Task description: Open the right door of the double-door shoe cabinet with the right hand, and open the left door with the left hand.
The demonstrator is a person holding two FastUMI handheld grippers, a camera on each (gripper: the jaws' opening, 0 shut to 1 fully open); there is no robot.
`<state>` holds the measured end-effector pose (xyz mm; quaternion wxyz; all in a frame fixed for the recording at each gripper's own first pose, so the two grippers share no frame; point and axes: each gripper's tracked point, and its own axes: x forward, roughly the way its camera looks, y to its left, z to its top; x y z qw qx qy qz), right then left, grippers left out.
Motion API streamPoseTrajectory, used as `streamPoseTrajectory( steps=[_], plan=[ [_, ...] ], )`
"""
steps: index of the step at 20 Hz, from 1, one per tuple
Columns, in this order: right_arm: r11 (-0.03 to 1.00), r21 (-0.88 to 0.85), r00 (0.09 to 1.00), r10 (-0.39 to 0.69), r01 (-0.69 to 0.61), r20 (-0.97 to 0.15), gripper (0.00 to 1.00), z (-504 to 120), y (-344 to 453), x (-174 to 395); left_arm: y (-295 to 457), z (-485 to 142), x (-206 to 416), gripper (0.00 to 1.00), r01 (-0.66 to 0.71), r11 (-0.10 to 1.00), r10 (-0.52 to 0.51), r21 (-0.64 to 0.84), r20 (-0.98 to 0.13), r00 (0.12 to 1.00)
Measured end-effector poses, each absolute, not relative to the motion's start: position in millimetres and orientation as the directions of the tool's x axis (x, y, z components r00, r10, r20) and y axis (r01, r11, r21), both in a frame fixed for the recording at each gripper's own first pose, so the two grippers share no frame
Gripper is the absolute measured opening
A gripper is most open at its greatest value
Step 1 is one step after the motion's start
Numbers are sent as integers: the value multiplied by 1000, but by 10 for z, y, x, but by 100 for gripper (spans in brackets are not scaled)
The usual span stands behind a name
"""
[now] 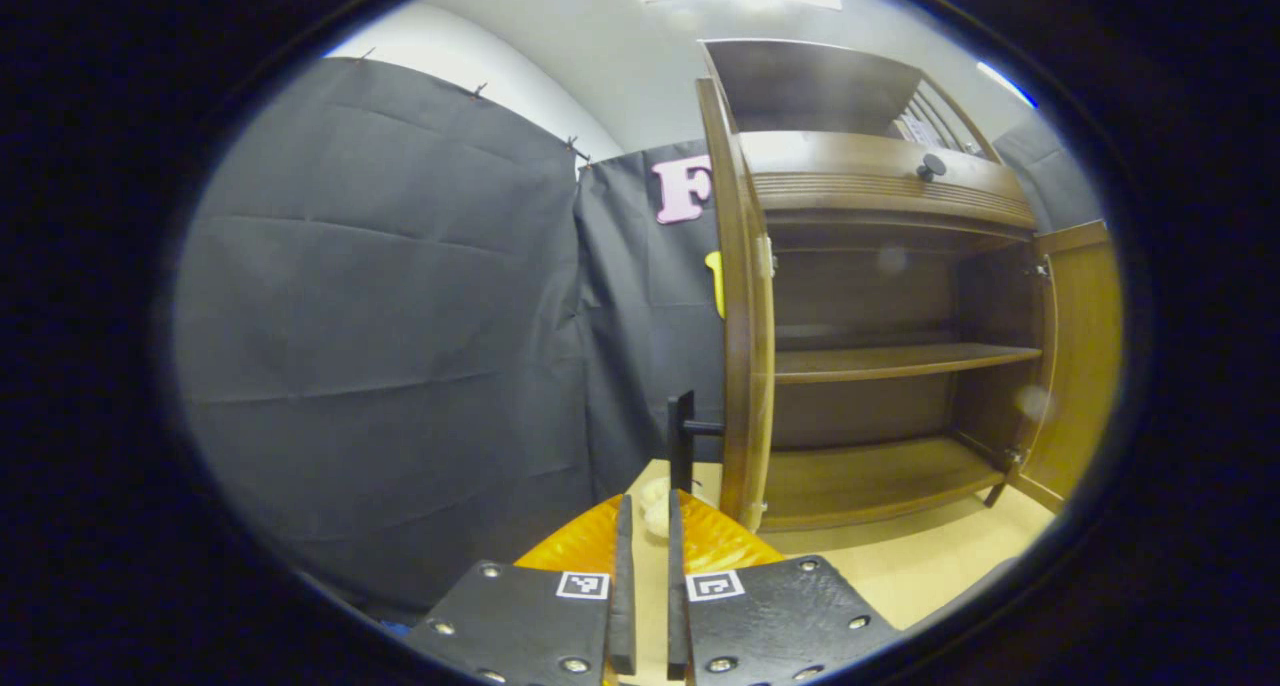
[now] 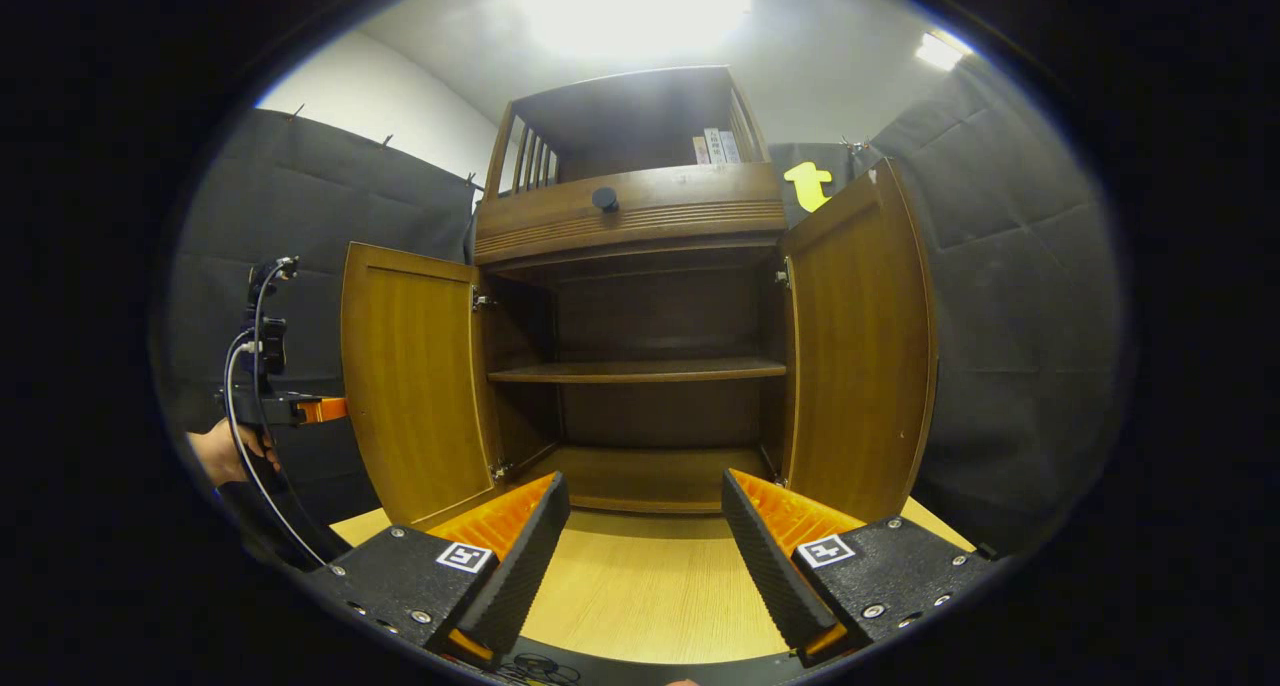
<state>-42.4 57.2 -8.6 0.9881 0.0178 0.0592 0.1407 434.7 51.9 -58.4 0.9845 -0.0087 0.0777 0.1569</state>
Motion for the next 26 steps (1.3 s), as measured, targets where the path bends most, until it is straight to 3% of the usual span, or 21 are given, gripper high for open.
streamPoseTrajectory(
  steps=[5,7,10,20,21,26],
  plan=[
    [967,47,962,256,-252,-92,95,118,295,-567,373,-179,3846,13,-322,947,321,8,-82,943],
    [971,36,967,240,-237,-81,94,176,177,-614,243,-43,3686,19,-312,950,311,1,-66,948],
    [973,35,971,229,-227,-73,94,216,73,-763,-10,147,3432,19,-283,959,283,-21,-35,959],
    [978,60,977,204,-201,-67,94,254,-42,-1270,-792,321,2683,19,-181,983,181,-3,-32,983],
    [979,63,978,200,-196,-65,94,258,-63,-1318,-851,291,2605,7,-177,984,177,-1,-36,984],
    [980,80,980,189,-184,-63,94,252,-84,-1486,-1079,212,2357,9,-139,990,139,0,-57,989]
  ],
)
